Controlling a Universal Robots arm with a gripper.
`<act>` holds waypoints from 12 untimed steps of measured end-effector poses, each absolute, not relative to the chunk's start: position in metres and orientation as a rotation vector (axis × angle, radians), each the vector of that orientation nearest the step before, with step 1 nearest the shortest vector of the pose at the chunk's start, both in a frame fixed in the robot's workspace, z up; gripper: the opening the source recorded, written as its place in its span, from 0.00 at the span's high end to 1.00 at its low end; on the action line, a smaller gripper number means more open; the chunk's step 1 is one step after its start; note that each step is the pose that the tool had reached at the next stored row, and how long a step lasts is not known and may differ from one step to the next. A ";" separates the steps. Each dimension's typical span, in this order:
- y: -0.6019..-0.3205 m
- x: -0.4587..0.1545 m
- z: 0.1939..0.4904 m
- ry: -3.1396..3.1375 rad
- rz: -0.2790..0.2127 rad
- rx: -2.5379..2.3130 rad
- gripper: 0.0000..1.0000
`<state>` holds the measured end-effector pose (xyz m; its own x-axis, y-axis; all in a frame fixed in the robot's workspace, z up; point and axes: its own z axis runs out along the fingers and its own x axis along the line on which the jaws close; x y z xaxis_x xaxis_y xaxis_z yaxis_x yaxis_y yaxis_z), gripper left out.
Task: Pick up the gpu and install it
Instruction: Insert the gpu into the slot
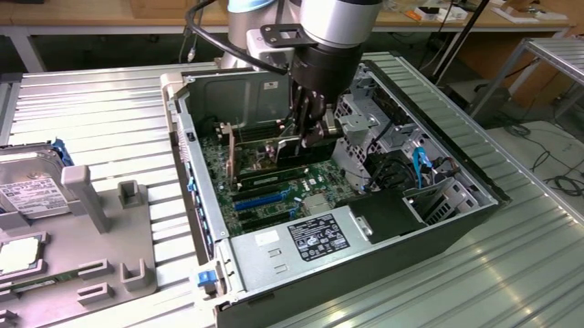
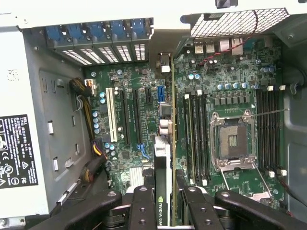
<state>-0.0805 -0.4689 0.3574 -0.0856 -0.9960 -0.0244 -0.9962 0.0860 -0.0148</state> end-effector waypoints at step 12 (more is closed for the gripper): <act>-0.469 -0.081 0.347 2.292 0.004 -2.103 0.73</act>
